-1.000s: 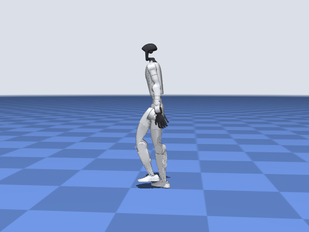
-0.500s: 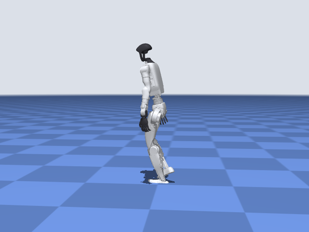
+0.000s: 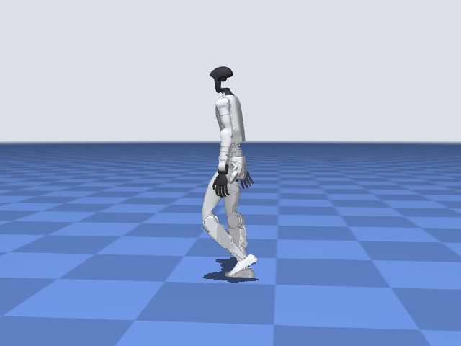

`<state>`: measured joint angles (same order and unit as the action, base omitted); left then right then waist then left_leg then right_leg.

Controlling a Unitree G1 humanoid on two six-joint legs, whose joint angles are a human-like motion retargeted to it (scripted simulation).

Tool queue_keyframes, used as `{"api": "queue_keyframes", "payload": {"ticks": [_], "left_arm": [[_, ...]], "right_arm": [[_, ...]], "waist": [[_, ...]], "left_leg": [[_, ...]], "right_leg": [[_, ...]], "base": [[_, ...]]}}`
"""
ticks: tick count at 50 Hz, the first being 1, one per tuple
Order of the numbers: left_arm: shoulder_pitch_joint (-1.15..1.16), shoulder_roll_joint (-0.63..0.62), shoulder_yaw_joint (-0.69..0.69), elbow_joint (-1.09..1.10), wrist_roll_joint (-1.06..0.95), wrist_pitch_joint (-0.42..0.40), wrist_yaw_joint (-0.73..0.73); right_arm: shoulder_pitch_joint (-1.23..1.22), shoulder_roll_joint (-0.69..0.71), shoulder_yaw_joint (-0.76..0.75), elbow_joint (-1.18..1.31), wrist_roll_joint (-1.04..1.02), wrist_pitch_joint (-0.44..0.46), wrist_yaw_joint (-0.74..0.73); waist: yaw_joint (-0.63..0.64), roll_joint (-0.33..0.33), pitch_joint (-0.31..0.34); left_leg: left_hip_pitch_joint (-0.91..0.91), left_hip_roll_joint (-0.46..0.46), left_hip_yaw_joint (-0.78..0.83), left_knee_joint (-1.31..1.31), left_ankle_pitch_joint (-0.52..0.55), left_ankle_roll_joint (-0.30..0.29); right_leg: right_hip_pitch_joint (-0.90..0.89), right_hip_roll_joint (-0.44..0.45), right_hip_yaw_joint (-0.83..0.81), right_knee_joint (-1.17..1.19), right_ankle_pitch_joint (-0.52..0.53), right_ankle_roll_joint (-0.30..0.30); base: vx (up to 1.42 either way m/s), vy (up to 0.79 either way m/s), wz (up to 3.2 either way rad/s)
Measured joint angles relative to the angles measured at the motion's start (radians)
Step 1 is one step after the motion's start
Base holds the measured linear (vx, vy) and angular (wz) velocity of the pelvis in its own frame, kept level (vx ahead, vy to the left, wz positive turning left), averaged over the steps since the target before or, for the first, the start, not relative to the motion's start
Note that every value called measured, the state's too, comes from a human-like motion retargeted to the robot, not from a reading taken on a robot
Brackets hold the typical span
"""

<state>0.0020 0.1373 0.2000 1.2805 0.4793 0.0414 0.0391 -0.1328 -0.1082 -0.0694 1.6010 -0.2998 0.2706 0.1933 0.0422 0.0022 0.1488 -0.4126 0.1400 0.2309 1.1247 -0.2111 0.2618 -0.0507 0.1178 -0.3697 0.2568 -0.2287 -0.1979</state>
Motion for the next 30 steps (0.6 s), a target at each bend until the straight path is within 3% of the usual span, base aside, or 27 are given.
{"api": "queue_keyframes", "payload": {"ticks": [2, 4, 7, 10, 15, 18, 20, 21, 26, 30], "left_arm": [[0.017, -0.027, 0.071, 0.068, -0.078, -0.006, -0.002], [0.03, -0.038, 0.146, 0.112, -0.181, -0.01, -0.028], [0.039, -0.036, 0.24, 0.154, -0.329, -0.004, -0.056], [0.043, -0.034, 0.287, 0.179, -0.385, 0.021, -0.054], [0.0, 0.022, 0.134, 0.275, -0.27, 0.102, -0.151], [-0.043, 0.03, 0.038, 0.247, -0.076, 0.148, -0.229], [-0.053, 0.021, -0.025, 0.196, -0.009, 0.115, -0.225], [-0.054, 0.015, -0.039, 0.172, -0.003, 0.095, -0.202], [-0.07, -0.01, -0.059, 0.087, -0.059, -0.019, 0.053], [-0.101, 0.008, -0.094, 0.054, -0.079, -0.084, 0.231]], "right_arm": [[-0.011, 0.008, 0.015, -0.036, 0.001, -0.01, -0.012], [-0.027, 0.011, 0.03, -0.078, -0.007, -0.018, -0.011], [-0.052, 0.011, 0.064, -0.141, -0.028, -0.028, -0.007], [-0.065, 0.006, 0.096, -0.197, -0.041, -0.034, -0.023], [-0.054, 0.001, 0.102, -0.227, -0.031, -0.038, -0.049], [-0.053, 0.003, 0.079, -0.179, -0.018, -0.034, -0.057], [-0.054, -0.001, 0.074, -0.133, -0.007, -0.025, -0.053], [-0.049, 0.0, 0.075, -0.117, -0.011, -0.021, -0.045], [-0.006, 0.012, 0.034, -0.077, -0.018, -0.032, -0.032], [0.03, 0.01, -0.015, -0.055, 0.061, -0.039, -0.008]], "waist": [[-0.011, -0.002, -0.014], [-0.019, 0.012, -0.016], [0.002, 0.072, -0.009], [0.007, 0.115, -0.001], [-0.041, 0.121, -0.011], [-0.007, 0.082, 0.0], [-0.005, 0.062, 0.004], [-0.011, 0.053, -0.003], [-0.078, -0.006, -0.016], [-0.142, -0.07, -0.01]], "left_leg": [[0.006, -0.081, 0.046, -0.27, 0.071, -0.014], [0.037, -0.138, 0.008, -0.566, 0.142, -0.114], [0.094, -0.119, -0.13, -0.864, 0.178, -0.281], [0.133, -0.104, -0.249, -0.943, 0.232, -0.33], [0.126, -0.127, -0.197, -0.823, 0.379, -0.145], [0.116, -0.142, -0.176, -0.662, 0.277, -0.059], [0.151, -0.163, -0.156, -0.64, 0.245, -0.011], [0.169, -0.166, -0.157, -0.643, 0.233, -0.004], [0.243, -0.217, -0.226, -0.65, 0.21, 0.0], [0.326, -0.285, -0.291, -0.659, 0.178, 0.0]], "right_leg": [[0.003, -0.055, -0.019, 0.005, 0.024, 0.048], [-0.002, -0.064, -0.04, 0.052, 0.04, 0.058], [0.013, -0.012, -0.052, 0.135, 0.079, 0.043], [0.019, 0.014, -0.048, 0.248, 0.087, 0.027], [0.028, 0.002, -0.07, 0.42, 0.143, 0.093], [0.006, -0.142, -0.141, 0.637, 0.327, 0.098], [-0.03, -0.206, -0.155, 0.758, 0.363, 0.095], [-0.05, -0.211, -0.158, 0.753, 0.332, 0.102], [-0.145, -0.161, -0.163, 0.417, 0.258, 0.14], [-0.181, -0.178, -0.23, 0.027, 0.15, 0.105]], "base": [[0.39, 0.6, 0.56], [0.39, 0.24, 0.17], [0.53, 0.08, -0.42], [0.7, 0.16, -0.22], [0.65, 0.14, 0.49], [0.69, 0.11, -0.18], [0.77, 0.11, -0.08], [0.82, -0.01, -0.02], [0.7, -0.2, 0.46], [0.64, -0.29, 0.68]]}}
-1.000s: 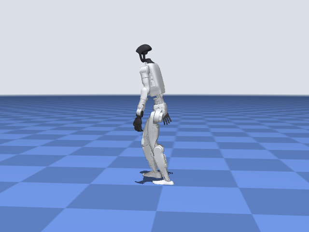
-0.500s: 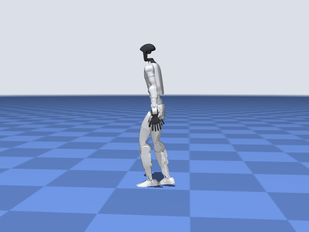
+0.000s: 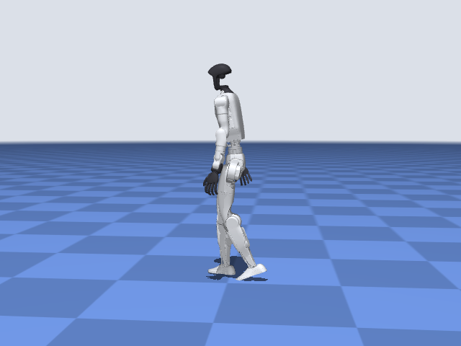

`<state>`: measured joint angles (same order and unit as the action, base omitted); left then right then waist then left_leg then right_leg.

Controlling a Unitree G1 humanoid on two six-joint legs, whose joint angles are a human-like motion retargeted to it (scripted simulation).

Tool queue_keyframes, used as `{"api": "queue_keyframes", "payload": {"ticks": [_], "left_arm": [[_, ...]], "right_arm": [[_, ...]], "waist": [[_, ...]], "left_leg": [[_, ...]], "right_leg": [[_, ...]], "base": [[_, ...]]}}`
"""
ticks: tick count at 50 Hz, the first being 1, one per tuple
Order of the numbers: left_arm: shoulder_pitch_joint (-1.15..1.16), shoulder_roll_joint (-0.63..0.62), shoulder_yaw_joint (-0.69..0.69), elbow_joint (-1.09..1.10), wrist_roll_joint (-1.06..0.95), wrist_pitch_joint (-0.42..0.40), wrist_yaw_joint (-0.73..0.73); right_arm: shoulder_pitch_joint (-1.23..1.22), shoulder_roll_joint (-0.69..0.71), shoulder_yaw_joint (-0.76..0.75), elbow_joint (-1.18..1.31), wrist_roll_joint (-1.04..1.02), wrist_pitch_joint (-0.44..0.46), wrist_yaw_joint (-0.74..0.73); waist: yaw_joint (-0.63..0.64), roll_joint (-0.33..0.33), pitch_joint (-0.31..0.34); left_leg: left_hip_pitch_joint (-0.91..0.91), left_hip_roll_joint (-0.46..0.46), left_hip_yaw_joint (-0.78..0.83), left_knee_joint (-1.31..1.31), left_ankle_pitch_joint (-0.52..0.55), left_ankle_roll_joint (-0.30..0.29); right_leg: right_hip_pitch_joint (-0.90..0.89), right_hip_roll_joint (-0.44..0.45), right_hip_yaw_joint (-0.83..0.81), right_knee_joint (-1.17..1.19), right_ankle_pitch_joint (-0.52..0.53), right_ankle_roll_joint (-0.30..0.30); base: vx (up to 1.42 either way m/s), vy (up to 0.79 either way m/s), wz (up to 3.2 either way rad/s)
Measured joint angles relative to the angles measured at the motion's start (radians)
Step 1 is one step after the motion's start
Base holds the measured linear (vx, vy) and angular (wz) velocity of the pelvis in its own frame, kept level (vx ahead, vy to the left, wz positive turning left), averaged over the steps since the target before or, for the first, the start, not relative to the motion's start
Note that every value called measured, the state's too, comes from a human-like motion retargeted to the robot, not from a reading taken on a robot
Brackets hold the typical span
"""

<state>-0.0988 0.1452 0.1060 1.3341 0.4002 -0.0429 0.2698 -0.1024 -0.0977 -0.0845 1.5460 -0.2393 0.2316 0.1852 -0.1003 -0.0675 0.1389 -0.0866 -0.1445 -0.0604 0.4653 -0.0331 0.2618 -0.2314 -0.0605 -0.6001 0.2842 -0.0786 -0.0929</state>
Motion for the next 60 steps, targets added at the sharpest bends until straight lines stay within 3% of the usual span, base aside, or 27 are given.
{"api": "queue_keyframes", "payload": {"ticks": [3, 7, 9, 12, 14, 15, 18, 22, 28, 30, 32, 34, 35, 37, 38, 41, 43, 45, 47, 50, 52, 55, 60], "left_arm": [[-0.03, 0.03, -0.028, -0.024, 0.043, 0.005, -0.024], [-0.046, 0.062, -0.047, -0.031, 0.077, 0.049, -0.127], [-0.033, 0.062, -0.041, -0.019, 0.067, 0.06, -0.159], [-0.016, 0.049, 0.003, 0.004, 0.07, 0.087, -0.202], [0.0, 0.027, 0.016, 0.014, 0.073, 0.091, -0.201], [0.007, 0.018, 0.023, 0.019, 0.072, 0.087, -0.196], [0.033, 0.008, 0.036, 0.025, 0.078, 0.084, -0.199], [0.074, -0.001, 0.068, 0.03, 0.105, 0.079, -0.191], [0.1, -0.013, 0.093, 0.1, 0.102, 0.102, -0.229], [0.101, -0.025, 0.102, 0.116, 0.108, 0.11, -0.254], [0.105, -0.027, 0.11, 0.12, 0.119, 0.11, -0.28], [0.102, -0.021, 0.111, 0.122, 0.133, 0.102, -0.301], [0.097, -0.012, 0.111, 0.127, 0.141, 0.096, -0.309], [0.085, -0.003, 0.112, 0.162, 0.148, 0.089, -0.309], [0.079, -0.003, 0.12, 0.189, 0.151, 0.09, -0.311], [0.091, -0.005, 0.148, 0.251, 0.155, 0.094, -0.356], [0.101, -0.004, 0.155, 0.267, 0.164, 0.089, -0.42], [0.103, -0.003, 0.151, 0.26, 0.178, 0.116, -0.463], [0.096, 0.005, 0.135, 0.24, 0.18, 0.14, -0.457], [0.07, 0.032, 0.107, 0.199, 0.164, 0.14, -0.414], [0.049, 0.051, 0.091, 0.166, 0.139, 0.138, -0.384], [0.016, 0.075, 0.085, 0.104, 0.094, 0.137, -0.352], [-0.045, 0.081, 0.092, 0.015, 0.03, 0.118, -0.331]], "right_arm": [[0.011, -0.01, -0.023, 0.012, 0.039, 0.002, 0.012], [0.019, -0.035, -0.032, 0.036, 0.019, 0.013, 0.003], [0.019, -0.052, -0.028, 0.056, -0.009, 0.025, -0.01], [0.014, -0.066, -0.01, 0.079, -0.036, 0.039, -0.009], [0.018, -0.076, -0.004, 0.083, -0.046, 0.037, 0.011], [0.02, -0.079, 0.003, 0.081, -0.051, 0.035, 0.022], [0.0, -0.078, 0.018, 0.072, -0.062, 0.036, 0.013], [-0.049, -0.06, 0.022, 0.033, -0.05, 0.019, -0.043], [-0.141, -0.04, 0.053, -0.024, -0.042, -0.016, -0.041], [-0.168, -0.045, 0.068, -0.046, -0.055, -0.016, -0.038], [-0.187, -0.044, 0.087, -0.072, -0.064, -0.014, -0.04], [-0.198, -0.039, 0.102, -0.104, -0.068, -0.013, -0.04], [-0.202, -0.034, 0.107, -0.12, -0.069, -0.014, -0.037], [-0.211, -0.028, 0.119, -0.125, -0.071, -0.023, -0.027], [-0.213, -0.023, 0.121, -0.123, -0.078, -0.025, -0.021], [-0.18, 0.003, 0.136, -0.122, -0.088, -0.016, -0.045], [-0.145, 0.012, 0.14, -0.133, -0.083, -0.029, -0.076], [-0.108, 0.006, 0.125, -0.148, -0.098, -0.047, -0.096], [-0.073, -0.004, 0.098, -0.153, -0.114, -0.048, -0.121], [-0.028, -0.018, 0.052, -0.122, -0.087, -0.045, -0.156], [0.001, -0.027, 0.017, -0.078, -0.051, -0.035, -0.143], [0.035, -0.038, -0.037, -0.002, -0.013, -0.002, -0.085], [0.071, -0.067, -0.088, 0.095, 0.007, 0.025, -0.03]], "waist": [[-0.018, -0.045, 0.017], [-0.02, -0.066, 0.031], [-0.016, -0.071, 0.034], [-0.006, -0.046, 0.053], [0.017, -0.024, 0.068], [0.023, -0.015, 0.071], [0.06, 0.0, 0.088], [0.135, 0.031, 0.088], [0.156, 0.028, 0.044], [0.152, 0.031, 0.023], [0.166, 0.029, 0.016], [0.179, 0.019, 0.015], [0.179, 0.008, 0.015], [0.186, -0.001, 0.011], [0.186, -0.003, 0.009], [0.186, 0.003, -0.005], [0.159, 0.041, -0.013], [0.127, 0.085, -0.013], [0.096, 0.113, -0.01], [0.047, 0.128, 0.0], [0.03, 0.116, 0.003], [0.018, 0.068, 0.011], [0.009, -0.06, 0.041]], "left_leg": [[0.09, -0.029, -0.029, -0.04, -0.01, 0.0], [0.182, -0.028, -0.028, -0.054, 0.014, 0.0], [0.211, -0.016, 0.019, -0.008, 0.072, 0.0], [0.16, 0.063, 0.108, 0.213, 0.256, 0.0], [0.079, 0.114, 0.14, 0.431, 0.29, 0.0], [0.039, 0.14, 0.161, 0.533, 0.267, 0.0], [-0.079, 0.256, 0.235, 0.77, -0.016, 0.0], [-0.272, 0.287, 0.351, 0.862, -0.237, 0.0], [-0.59, 0.182, 0.491, 0.682, -0.4, 0.0], [-0.684, 0.086, 0.487, 0.567, -0.388, -0.009], [-0.734, 0.012, 0.408, 0.466, -0.349, -0.095], [-0.746, -0.014, 0.368, 0.445, -0.329, -0.055], [-0.742, 0.013, 0.379, 0.508, -0.377, 0.0], [-0.658, 0.062, 0.375, 0.457, -0.43, 0.0], [-0.638, 0.042, 0.343, 0.447, -0.432, 0.0], [-0.496, 0.091, 0.374, 0.319, -0.382, 0.0], [-0.4, 0.092, 0.34, 0.2, -0.318, 0.0], [-0.319, 0.116, 0.342, 0.108, -0.253, 0.0], [-0.258, 0.129, 0.344, 0.035, -0.18, 0.0], [-0.189, 0.123, 0.327, -0.042, -0.081, 0.0], [-0.142, 0.113, 0.328, -0.077, -0.053, 0.0], [-0.077, 0.079, 0.299, -0.087, -0.03, 0.0], [-0.023, 0.003, 0.244, 0.068, -0.05, 0.0]], "right_leg": [[-0.078, -0.012, 0.075, -0.143, -0.051, -0.042], [-0.152, -0.009, 0.217, -0.151, -0.079, -0.046], [-0.135, -0.003, 0.252, -0.092, -0.064, -0.059], [-0.082, 0.03, 0.242, 0.0, -0.177, -0.116], [-0.024, 0.045, 0.247, 0.014, -0.233, -0.11], [0.005, 0.055, 0.253, 0.006, -0.248, -0.099], [0.106, 0.063, 0.202, -0.041, -0.288, -0.075], [0.19, 0.091, 0.214, -0.13, -0.26, -0.023], [0.26, 0.037, 0.18, -0.246, -0.225, 0.076], [0.267, 0.007, 0.162, -0.264, -0.212, 0.117], [0.288, 0.013, 0.175, -0.269, -0.207, 0.124], [0.309, 0.028, 0.181, -0.269, -0.18, 0.114], [0.316, 0.047, 0.177, -0.267, -0.16, 0.1], [0.316, 0.067, 0.188, -0.228, -0.084, 0.103], [0.309, 0.064, 0.194, -0.197, -0.018, 0.118], [0.271, 0.041, 0.22, -0.038, 0.231, 0.184], [0.215, 0.025, 0.205, 0.137, 0.326, 0.195], [0.147, 0.005, 0.177, 0.337, 0.264, 0.183], [0.079, -0.011, 0.162, 0.485, 0.099, 0.178], [0.014, -0.034, 0.117, 0.543, -0.035, 0.103], [-0.019, -0.036, 0.118, 0.49, -0.06, 0.065], [-0.046, -0.007, 0.182, 0.313, -0.053, 0.031], [-0.012, -0.023, 0.315, -0.008, 0.128, 0.035]], "base": [[0.82, -0.34, 0.16], [0.9, -0.32, -0.07], [0.84, -0.31, -0.41], [0.85, -0.34, -0.44], [0.97, -0.06, -0.02], [0.87, 0.0, 0.15], [0.77, -0.12, -0.22], [0.53, 0.35, -0.44], [0.4, 0.38, 0.33], [0.55, 0.42, 0.35], [0.72, 0.17, -0.21], [0.67, -0.2, -0.21], [0.75, -0.41, -0.14], [0.63, -0.21, -0.33], [0.53, 0.07, -0.62], [0.79, 0.32, -0.85], [0.68, 0.35, -0.19], [0.53, 0.25, 0.25], [0.54, 0.12, 0.47], [0.52, 0.0, 0.71], [0.56, -0.11, 0.7], [0.63, -0.27, 0.59], [0.69, -0.47, 0.58]]}}
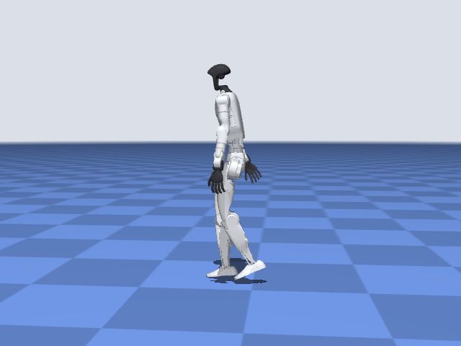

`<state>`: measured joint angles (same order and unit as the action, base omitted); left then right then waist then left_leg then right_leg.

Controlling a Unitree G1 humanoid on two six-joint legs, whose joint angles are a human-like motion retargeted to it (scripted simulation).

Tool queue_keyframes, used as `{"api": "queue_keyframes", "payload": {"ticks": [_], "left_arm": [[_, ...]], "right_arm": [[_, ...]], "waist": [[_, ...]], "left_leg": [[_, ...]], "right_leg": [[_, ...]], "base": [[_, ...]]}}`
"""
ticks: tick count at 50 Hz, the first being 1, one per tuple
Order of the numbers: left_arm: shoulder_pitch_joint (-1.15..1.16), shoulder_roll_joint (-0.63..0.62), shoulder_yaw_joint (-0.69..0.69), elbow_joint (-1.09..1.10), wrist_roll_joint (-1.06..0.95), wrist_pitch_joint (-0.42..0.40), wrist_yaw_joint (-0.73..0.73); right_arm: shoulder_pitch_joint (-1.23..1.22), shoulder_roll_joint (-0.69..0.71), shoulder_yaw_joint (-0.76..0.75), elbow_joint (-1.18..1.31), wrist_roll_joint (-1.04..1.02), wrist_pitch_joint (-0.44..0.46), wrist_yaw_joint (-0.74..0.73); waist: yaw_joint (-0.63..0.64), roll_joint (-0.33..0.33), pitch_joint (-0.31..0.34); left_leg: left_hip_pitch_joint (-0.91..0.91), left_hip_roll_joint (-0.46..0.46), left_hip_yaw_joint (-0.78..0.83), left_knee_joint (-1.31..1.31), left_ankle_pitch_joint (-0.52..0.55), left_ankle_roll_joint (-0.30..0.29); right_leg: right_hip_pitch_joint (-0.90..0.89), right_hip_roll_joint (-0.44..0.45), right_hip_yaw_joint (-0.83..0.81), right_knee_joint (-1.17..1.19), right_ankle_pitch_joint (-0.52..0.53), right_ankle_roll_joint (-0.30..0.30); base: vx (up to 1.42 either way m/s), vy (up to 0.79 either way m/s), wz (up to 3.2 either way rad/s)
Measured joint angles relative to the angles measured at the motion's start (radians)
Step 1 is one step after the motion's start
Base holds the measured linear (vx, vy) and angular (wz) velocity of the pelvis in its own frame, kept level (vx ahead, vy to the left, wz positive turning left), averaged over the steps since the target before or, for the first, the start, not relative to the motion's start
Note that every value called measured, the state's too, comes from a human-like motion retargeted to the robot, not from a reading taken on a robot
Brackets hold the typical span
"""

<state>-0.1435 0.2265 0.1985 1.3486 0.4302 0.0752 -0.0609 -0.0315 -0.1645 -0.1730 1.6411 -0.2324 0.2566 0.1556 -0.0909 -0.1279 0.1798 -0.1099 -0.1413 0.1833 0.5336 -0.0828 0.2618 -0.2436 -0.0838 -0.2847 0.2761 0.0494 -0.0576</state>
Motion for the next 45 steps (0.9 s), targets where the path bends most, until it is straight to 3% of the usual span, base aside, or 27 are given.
{"api": "queue_keyframes", "payload": {"ticks": [2, 4, 7, 8, 10, 12, 15, 17, 18, 20, 22, 25, 27, 28, 30, 32, 35, 37, 38, 40, 42, 45], "left_arm": [[-0.006, -0.004, 0.0, -0.021, -0.005, -0.007, -0.005], [0.001, -0.006, -0.001, -0.036, 0.006, -0.011, -0.015], [0.035, -0.014, 0.007, -0.039, 0.052, -0.004, -0.018], [0.053, -0.017, 0.016, -0.032, 0.067, 0.0, -0.01], [0.089, -0.029, 0.045, -0.002, 0.093, 0.014, 0.018], [0.111, -0.053, 0.083, 0.056, 0.091, 0.026, 0.051], [0.123, -0.068, 0.097, 0.143, 0.067, 0.04, 0.004], [0.124, -0.066, 0.086, 0.173, 0.081, 0.058, -0.057], [0.122, -0.068, 0.084, 0.178, 0.103, 0.071, -0.089], [0.133, -0.087, 0.076, 0.167, 0.142, 0.081, -0.115], [0.149, -0.101, 0.065, 0.145, 0.143, 0.064, -0.103], [0.174, -0.113, 0.072, 0.125, 0.127, 0.038, -0.073], [0.179, -0.119, 0.083, 0.132, 0.131, 0.038, -0.068], [0.178, -0.12, 0.088, 0.14, 0.135, 0.043, -0.074], [0.178, -0.121, 0.094, 0.156, 0.145, 0.059, -0.09], [0.184, -0.124, 0.093, 0.176, 0.155, 0.075, -0.109], [0.17, -0.119, 0.116, 0.184, 0.154, 0.09, -0.126], [0.164, -0.109, 0.105, 0.161, 0.129, 0.093, -0.13], [0.153, -0.102, 0.093, 0.154, 0.113, 0.087, -0.126], [0.135, -0.092, 0.074, 0.147, 0.087, 0.077, -0.099], [0.102, -0.09, 0.066, 0.144, 0.091, 0.097, -0.073], [0.035, -0.071, 0.008, 0.117, 0.099, 0.109, -0.067]], "right_arm": [[0.014, -0.003, 0.0, 0.023, 0.0, 0.009, 0.004], [0.017, -0.006, -0.004, 0.046, -0.005, 0.017, 0.006], [0.005, -0.002, -0.02, 0.059, -0.015, 0.033, 0.008], [-0.005, 0.004, -0.02, 0.059, -0.018, 0.035, 0.01], [-0.038, 0.017, -0.022, 0.058, -0.023, 0.036, 0.017], [-0.075, 0.032, -0.016, 0.021, -0.031, 0.026, 0.012], [-0.11, 0.056, 0.029, -0.064, -0.019, -0.018, -0.002], [-0.122, 0.069, 0.054, -0.106, -0.011, -0.041, -0.012], [-0.123, 0.073, 0.06, -0.127, -0.009, -0.048, -0.019], [-0.125, 0.08, 0.067, -0.157, -0.019, -0.048, -0.026], [-0.142, 0.075, 0.088, -0.182, -0.038, -0.044, -0.006], [-0.173, 0.076, 0.124, -0.212, -0.055, -0.042, 0.014], [-0.182, 0.081, 0.138, -0.231, -0.05, -0.045, 0.011], [-0.184, 0.084, 0.142, -0.238, -0.045, -0.048, 0.009], [-0.176, 0.089, 0.151, -0.25, -0.033, -0.053, 0.006], [-0.153, 0.084, 0.159, -0.252, -0.038, -0.057, 0.018], [-0.139, 0.075, 0.19, -0.253, -0.094, -0.054, 0.025], [-0.154, 0.065, 0.242, -0.249, -0.123, -0.042, 0.021], [-0.169, 0.052, 0.258, -0.247, -0.142, -0.03, 0.02], [-0.181, 0.052, 0.253, -0.249, -0.198, -0.002, -0.022], [-0.172, 0.058, 0.216, -0.251, -0.221, 0.001, -0.104], [-0.132, 0.058, 0.15, -0.246, -0.142, -0.05, -0.165]], "waist": [[0.019, -0.027, -0.003], [0.049, -0.045, -0.005], [0.091, -0.059, 0.001], [0.103, -0.053, 0.001], [0.123, -0.03, 0.0], [0.083, 0.008, 0.006], [0.056, 0.048, -0.001], [0.078, 0.069, -0.012], [0.101, 0.079, -0.022], [0.143, 0.093, -0.047], [0.141, 0.128, -0.051], [0.149, 0.181, -0.043], [0.157, 0.195, -0.05], [0.162, 0.195, -0.055], [0.186, 0.181, -0.065], [0.236, 0.135, -0.085], [0.289, 0.104, -0.063], [0.291, 0.09, -0.045], [0.289, 0.081, -0.037], [0.246, 0.14, -0.041], [0.167, 0.151, -0.03], [0.11, 0.147, -0.019]], "left_leg": [[0.022, -0.011, -0.007, 0.068, -0.016, 0.0], [0.027, -0.039, -0.041, 0.148, -0.008, 0.0], [0.075, -0.05, -0.042, 0.253, 0.024, 0.0], [0.092, -0.044, -0.029, 0.286, 0.065, 0.0], [0.065, -0.024, -0.028, 0.407, 0.19, 0.0], [-0.036, 0.001, -0.097, 0.571, 0.283, 0.0], [-0.122, 0.14, -0.077, 0.632, 0.121, 0.0], [-0.15, 0.207, -0.004, 0.519, 0.034, 0.0], [-0.162, 0.206, 0.042, 0.421, 0.028, 0.0], [-0.181, 0.117, 0.111, 0.136, 0.058, 0.0], [-0.181, 0.018, 0.033, -0.178, 0.139, -0.133], [-0.203, 0.03, -0.053, -0.41, 0.199, -0.398], [-0.233, 0.031, -0.012, -0.446, 0.222, -0.42], [-0.244, 0.03, 0.016, -0.443, 0.236, -0.384], [-0.251, 0.033, 0.073, -0.398, 0.311, -0.257], [-0.256, 0.012, 0.122, -0.299, 0.26, -0.063], [-0.298, 0.002, -0.045, -0.073, 0.074, -0.03], [-0.245, 0.096, 0.112, 0.001, -0.022, 0.0], [-0.242, 0.114, 0.135, 0.032, -0.054, 0.0], [-0.205, 0.14, 0.046, 0.001, -0.059, 0.0], [-0.158, 0.136, 0.024, -0.033, -0.061, 0.0], [-0.099, 0.105, -0.015, -0.107, -0.048, 0.0]], "right_leg": [[0.048, -0.004, -0.046, -0.077, -0.03, -0.024], [0.116, -0.002, -0.13, -0.124, -0.038, -0.122], [0.206, -0.002, -0.157, -0.138, 0.111, -0.201], [0.225, 0.017, -0.044, -0.128, 0.096, -0.201], [0.287, 0.03, -0.107, -0.098, 0.035, -0.201], [0.301, 0.083, -0.058, -0.071, 0.043, -0.199], [0.336, 0.142, -0.08, -0.067, 0.032, -0.197], [0.373, 0.168, -0.102, -0.089, 0.015, -0.178], [0.387, 0.173, -0.099, -0.101, 0.015, -0.157], [0.406, 0.144, -0.101, -0.127, 0.033, -0.084], [0.427, 0.158, -0.103, -0.121, 0.026, -0.035], [0.509, 0.232, -0.112, -0.133, 0.001, -0.011], [0.557, 0.256, -0.122, -0.141, 0.004, 0.011], [0.574, 0.264, -0.119, -0.137, 0.013, 0.024], [0.601, 0.261, -0.104, -0.114, 0.058, 0.061], [0.595, 0.213, -0.084, -0.042, 0.187, 0.135], [0.543, 0.097, -0.18, 0.187, 0.428, 0.268], [0.438, 0.047, -0.199, 0.45, 0.474, 0.319], [0.372, 0.04, -0.158, 0.545, 0.474, 0.319], [0.302, 0.096, -0.128, 0.536, 0.386, 0.27], [0.222, 0.009, -0.212, 0.602, 0.149, 0.169], [0.128, -0.073, -0.311, 0.511, -0.007, 0.069]], "base": [[0.92, -0.51, -0.1], [0.7, -0.4, -0.49], [0.83, -0.17, -0.65], [0.93, 0.0, -0.95], [0.75, 0.01, -0.84], [0.58, -0.07, -0.04], [0.59, 0.01, 0.1], [0.74, 0.42, 0.08], [0.48, 0.82, 0.1], [0.25, 1.03, 0.32], [0.74, 0.57, 0.37], [0.84, 0.07, -0.12], [0.92, 0.02, -0.03], [0.69, -0.04, -0.01], [0.76, -0.02, -0.12], [1.26, 0.19, -0.63], [0.98, 0.07, -0.85], [0.62, -0.38, -0.52], [0.49, -0.21, -0.2], [0.53, 0.1, 0.44], [0.65, 0.05, 1.13], [0.49, -0.04, 1.24]]}}
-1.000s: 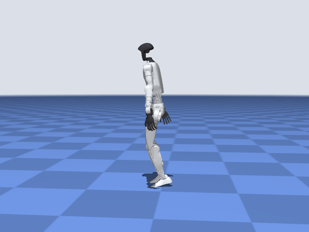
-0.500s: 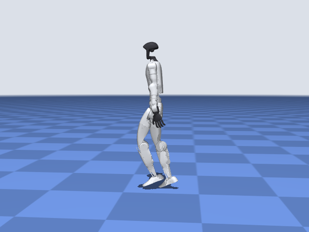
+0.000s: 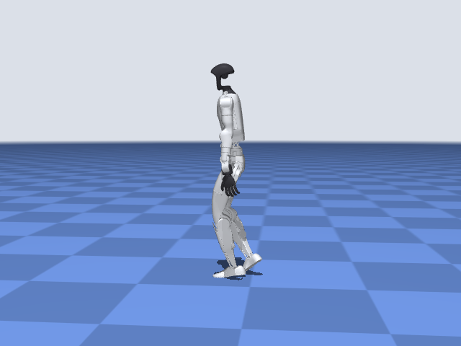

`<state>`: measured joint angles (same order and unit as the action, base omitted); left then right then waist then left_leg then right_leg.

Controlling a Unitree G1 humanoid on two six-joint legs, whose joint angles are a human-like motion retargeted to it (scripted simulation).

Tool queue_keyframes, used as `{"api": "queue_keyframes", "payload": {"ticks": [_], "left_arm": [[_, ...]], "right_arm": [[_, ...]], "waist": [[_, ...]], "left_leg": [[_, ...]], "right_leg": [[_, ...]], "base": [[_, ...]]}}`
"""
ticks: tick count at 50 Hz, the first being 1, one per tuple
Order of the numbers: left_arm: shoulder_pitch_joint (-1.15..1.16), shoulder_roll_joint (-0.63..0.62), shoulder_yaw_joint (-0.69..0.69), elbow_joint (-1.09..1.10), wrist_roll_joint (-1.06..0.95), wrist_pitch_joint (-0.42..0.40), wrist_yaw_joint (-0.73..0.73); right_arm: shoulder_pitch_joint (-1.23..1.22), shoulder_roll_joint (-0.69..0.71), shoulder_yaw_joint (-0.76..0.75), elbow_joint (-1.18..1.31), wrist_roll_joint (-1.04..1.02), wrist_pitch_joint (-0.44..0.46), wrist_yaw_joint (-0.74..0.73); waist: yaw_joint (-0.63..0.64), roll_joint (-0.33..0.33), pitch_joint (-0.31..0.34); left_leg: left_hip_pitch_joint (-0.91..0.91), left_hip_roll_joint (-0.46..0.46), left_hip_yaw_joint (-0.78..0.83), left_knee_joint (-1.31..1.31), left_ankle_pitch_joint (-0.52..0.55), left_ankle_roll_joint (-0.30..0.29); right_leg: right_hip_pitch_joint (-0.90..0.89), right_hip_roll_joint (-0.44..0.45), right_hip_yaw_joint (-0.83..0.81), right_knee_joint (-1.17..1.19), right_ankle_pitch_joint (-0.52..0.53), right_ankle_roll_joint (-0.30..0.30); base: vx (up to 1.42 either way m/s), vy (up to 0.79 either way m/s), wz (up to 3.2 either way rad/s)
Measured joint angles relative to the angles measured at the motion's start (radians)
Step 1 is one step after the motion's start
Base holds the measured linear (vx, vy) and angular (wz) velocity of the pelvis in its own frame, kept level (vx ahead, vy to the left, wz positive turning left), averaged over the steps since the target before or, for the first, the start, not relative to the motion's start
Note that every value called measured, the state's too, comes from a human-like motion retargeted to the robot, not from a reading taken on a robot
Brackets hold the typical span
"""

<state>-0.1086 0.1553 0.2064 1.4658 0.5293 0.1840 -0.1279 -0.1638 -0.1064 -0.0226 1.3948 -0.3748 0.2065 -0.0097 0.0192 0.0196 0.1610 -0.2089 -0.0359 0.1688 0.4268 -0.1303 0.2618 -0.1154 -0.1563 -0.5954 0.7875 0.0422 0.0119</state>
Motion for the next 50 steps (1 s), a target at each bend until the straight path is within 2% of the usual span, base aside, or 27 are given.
{"api": "queue_keyframes", "payload": {"ticks": [3, 5, 8, 10, 12, 13, 15, 18, 20, 21, 25, 27, 28, 30, 32, 33, 35, 37, 38, 40, 43, 45, 47, 50], "left_arm": [[-0.053, 0.005, -0.061, -0.094, 0.013, -0.018, -0.016], [-0.079, 0.012, -0.097, -0.19, 0.007, -0.047, -0.027], [-0.105, 0.026, -0.141, -0.32, -0.022, -0.102, -0.006], [-0.119, 0.028, -0.16, -0.375, -0.04, -0.127, 0.016], [-0.123, 0.016, -0.166, -0.403, -0.037, -0.138, 0.021], [-0.122, 0.007, -0.168, -0.413, -0.032, -0.138, 0.015], [-0.117, -0.005, -0.169, -0.42, -0.015, -0.135, -0.011], [-0.089, -0.033, -0.181, -0.384, 0.008, -0.122, -0.01], [-0.057, -0.064, -0.177, -0.338, 0.019, -0.11, 0.017], [-0.046, -0.072, -0.171, -0.308, 0.024, -0.109, 0.022], [0.009, -0.046, -0.136, -0.208, 0.046, -0.093, 0.007], [0.037, -0.036, -0.103, -0.152, 0.057, -0.073, 0.021], [0.049, -0.036, -0.082, -0.118, 0.06, -0.059, 0.034], [0.065, -0.045, -0.04, -0.041, 0.052, -0.026, 0.058], [0.073, -0.043, -0.002, 0.034, 0.028, 0.01, 0.063], [0.073, -0.039, 0.022, 0.066, 0.017, 0.028, 0.055], [0.083, -0.032, 0.057, 0.106, 0.006, 0.056, 0.026], [0.097, -0.023, 0.08, 0.119, 0.014, 0.075, -0.017], [0.099, -0.017, 0.087, 0.117, 0.025, 0.082, -0.037], [0.099, -0.011, 0.101, 0.097, 0.046, 0.084, -0.054], [0.112, -0.017, 0.108, 0.058, 0.056, 0.067, -0.045], [0.107, -0.023, 0.1, 0.029, 0.058, 0.057, -0.05], [0.09, -0.042, 0.107, -0.003, 0.058, 0.059, -0.045], [0.054, -0.082, 0.108, -0.052, 0.03, 0.052, -0.028]], "right_arm": [[0.06, -0.009, -0.044, 0.029, 0.059, -0.03, 0.025], [0.082, -0.023, -0.063, 0.069, 0.044, -0.021, 0.052], [0.102, -0.044, -0.064, 0.15, -0.011, 0.011, 0.097], [0.117, -0.055, -0.053, 0.2, -0.038, 0.04, 0.153], [0.138, -0.063, -0.059, 0.236, -0.059, 0.074, 0.226], [0.146, -0.067, -0.068, 0.248, -0.071, 0.09, 0.27], [0.159, -0.068, -0.085, 0.266, -0.082, 0.114, 0.336], [0.164, -0.08, -0.127, 0.274, -0.076, 0.139, 0.384], [0.163, -0.09, -0.15, 0.259, -0.063, 0.156, 0.356], [0.154, -0.099, -0.152, 0.248, -0.049, 0.156, 0.324], [0.08, -0.139, -0.109, 0.232, -0.007, 0.118, 0.174], [0.028, -0.158, -0.068, 0.241, -0.019, 0.106, 0.09], [0.004, -0.165, -0.048, 0.245, -0.036, 0.11, 0.06], [-0.042, -0.185, -0.019, 0.25, -0.082, 0.13, 0.027], [-0.086, -0.197, -0.003, 0.245, -0.127, 0.148, 0.032], [-0.106, -0.2, 0.004, 0.237, -0.145, 0.152, 0.043], [-0.125, -0.197, 0.012, 0.21, -0.15, 0.147, 0.061], [-0.122, -0.18, 0.005, 0.174, -0.132, 0.126, 0.07], [-0.115, -0.168, -0.008, 0.152, -0.117, 0.11, 0.073], [-0.098, -0.133, -0.032, 0.105, -0.088, 0.078, 0.075], [-0.065, -0.086, -0.018, 0.065, -0.081, 0.057, 0.098], [-0.042, -0.074, 0.002, 0.039, -0.109, 0.044, 0.133], [-0.017, -0.077, 0.018, 0.008, -0.159, 0.038, 0.156], [0.015, -0.09, 0.019, -0.014, -0.214, 0.031, 0.142]], "waist": [[-0.02, -0.021, -0.001], [-0.049, -0.054, 0.008], [-0.101, -0.097, 0.021], [-0.131, -0.101, 0.017], [-0.12, -0.109, 0.003], [-0.109, -0.112, -0.007], [-0.102, -0.113, -0.024], [-0.083, -0.078, -0.036], [-0.067, -0.062, -0.043], [-0.07, -0.054, -0.049], [-0.033, -0.02, -0.056], [0.003, -0.004, -0.056], [0.02, 0.005, -0.058], [0.027, 0.017, -0.075], [0.017, 0.044, -0.08], [0.008, 0.057, -0.075], [-0.004, 0.069, -0.077], [0.024, 0.036, -0.077], [0.041, 0.025, -0.072], [0.075, 0.021, -0.061], [0.114, 0.016, -0.072], [0.118, 0.048, -0.079], [0.106, 0.08, -0.079], [0.109, 0.087, -0.079]], "left_leg": [[0.055, -0.048, -0.042, -0.078, 0.012, 0.0], [0.1, -0.1, -0.094, -0.131, 0.019, 0.0], [0.154, -0.16, -0.196, -0.162, 0.009, 0.0], [0.166, -0.17, -0.262, -0.144, -0.01, 0.0], [0.16, -0.183, -0.291, -0.101, -0.04, 0.0], [0.151, -0.182, -0.296, -0.075, -0.054, 0.0], [0.114, -0.182, -0.305, 0.011, -0.053, 0.0], [0.037, -0.128, -0.226, 0.199, 0.068, 0.0], [-0.012, -0.109, -0.137, 0.306, 0.147, 0.0], [-0.036, -0.101, -0.103, 0.351, 0.143, 0.0], [-0.116, 0.041, 0.037, 0.513, -0.02, 0.0], [-0.12, 0.068, 0.135, 0.486, -0.055, 0.0], [-0.119, 0.049, 0.181, 0.439, -0.05, 0.0], [-0.127, -0.068, 0.229, 0.253, 0.014, 0.0], [-0.112, -0.144, 0.217, 0.045, 0.091, -0.067], [-0.093, -0.16, 0.235, -0.041, 0.121, -0.07], [-0.056, -0.167, 0.343, -0.161, 0.166, -0.018], [0.02, -0.139, 0.52, -0.169, 0.101, 0.0], [0.034, -0.135, 0.52, -0.16, 0.075, 0.0], [-0.046, -0.175, 0.27, -0.115, 0.076, 0.0], [0.015, -0.129, 0.297, -0.134, 0.053, 0.0], [0.033, -0.115, 0.177, -0.15, 0.058, 0.0], [0.058, -0.095, 0.082, -0.164, 0.07, 0.0], [0.073, -0.097, -0.014, -0.178, 0.089, 0.0]], "right_leg": [[-0.065, -0.028, -0.055, -0.243, -0.062, -0.067], [-0.12, -0.029, -0.001, -0.417, -0.049, -0.085], [-0.191, -0.007, 0.308, -0.593, 0.026, -0.033], [-0.198, -0.004, 0.464, -0.652, 0.083, -0.004], [-0.176, -0.027, 0.408, -0.634, 0.089, 0.038], [-0.17, -0.027, 0.355, -0.62, 0.027, 0.005], [-0.127, -0.033, 0.279, -0.625, -0.026, -0.045], [-0.042, -0.042, 0.18, -0.632, -0.085, -0.026], [0.027, -0.058, 0.13, -0.674, -0.097, -0.002], [0.055, -0.059, 0.092, -0.696, -0.103, 0.006], [0.164, 0.044, -0.005, -0.785, -0.159, -0.008], [0.209, 0.069, -0.028, -0.818, -0.178, 0.011], [0.221, 0.063, -0.039, -0.821, -0.181, 0.024], [0.224, 0.029, -0.073, -0.82, -0.178, 0.05], [0.252, 0.057, -0.138, -0.824, -0.198, 0.061], [0.277, 0.081, -0.169, -0.829, -0.212, 0.064], [0.313, 0.11, -0.226, -0.823, -0.24, 0.076], [0.361, 0.102, -0.23, -0.806, -0.279, 0.088], [0.378, 0.102, -0.238, -0.793, -0.291, 0.097], [0.383, 0.117, -0.272, -0.753, -0.284, 0.124], [0.397, 0.1, -0.336, -0.624, -0.174, 0.206], [0.375, 0.096, -0.334, -0.481, -0.054, 0.217], [0.288, 0.086, -0.234, -0.276, 0.001, 0.141], [0.167, 0.031, -0.132, -0.041, -0.058, 0.114]], "base": [[0.55, -0.09, 1.29], [0.45, -0.22, 1.62], [0.51, -0.27, 1.94], [0.58, -0.36, 1.89], [0.65, -0.43, 1.42], [0.56, -0.4, 1.37], [0.49, -0.38, 1.53], [0.5, -0.08, 1.68], [0.38, 0.28, 1.51], [0.37, 0.11, 1.42], [0.38, -0.31, 0.78], [0.29, 0.01, 0.4], [0.15, 0.33, 0.73], [0.0, 0.47, 1.31], [0.08, 0.18, 1.61], [0.23, 0.02, 1.57], [0.37, -0.11, 1.35], [0.58, -0.37, 0.65], [0.39, -0.26, 0.69], [0.12, -0.05, 0.9], [0.28, -0.07, 1.02], [0.22, -0.1, 1.82], [0.17, -0.02, 2.21], [0.07, -0.06, 2.22]]}}
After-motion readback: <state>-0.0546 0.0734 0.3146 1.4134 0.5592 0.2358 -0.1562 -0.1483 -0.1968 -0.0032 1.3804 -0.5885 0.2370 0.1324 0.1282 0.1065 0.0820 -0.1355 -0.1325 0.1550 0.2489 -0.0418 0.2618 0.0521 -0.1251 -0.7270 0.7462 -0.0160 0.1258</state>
